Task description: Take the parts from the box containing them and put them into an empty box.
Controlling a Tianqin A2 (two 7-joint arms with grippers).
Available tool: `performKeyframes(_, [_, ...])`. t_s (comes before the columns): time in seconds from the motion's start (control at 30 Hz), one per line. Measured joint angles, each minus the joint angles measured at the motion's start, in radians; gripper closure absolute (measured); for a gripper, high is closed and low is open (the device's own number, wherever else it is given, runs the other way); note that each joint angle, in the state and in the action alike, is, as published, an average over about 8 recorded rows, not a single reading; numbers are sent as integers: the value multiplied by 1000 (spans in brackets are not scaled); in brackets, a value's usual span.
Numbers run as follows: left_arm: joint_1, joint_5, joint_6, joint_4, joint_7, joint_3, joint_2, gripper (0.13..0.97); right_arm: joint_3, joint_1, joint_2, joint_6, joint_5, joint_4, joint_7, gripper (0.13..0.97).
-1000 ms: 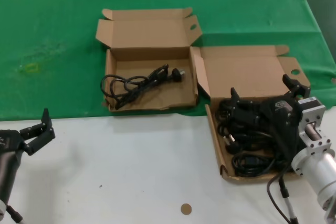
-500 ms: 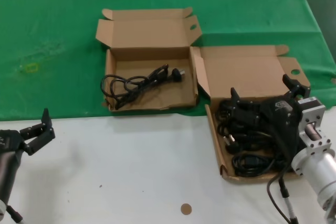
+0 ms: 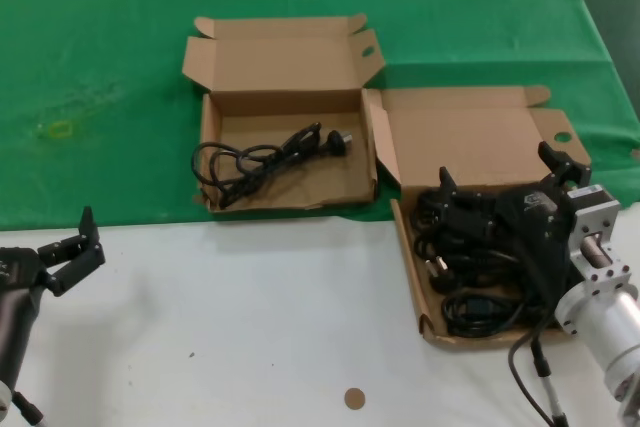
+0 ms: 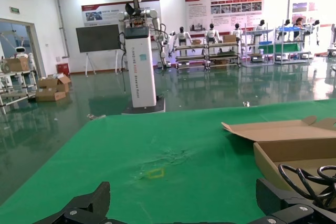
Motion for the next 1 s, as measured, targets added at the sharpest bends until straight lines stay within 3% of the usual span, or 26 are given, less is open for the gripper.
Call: performKeyframes(1.0, [0, 0, 0, 0, 0, 0, 0, 132, 0, 0, 0, 0, 0, 0, 0, 129])
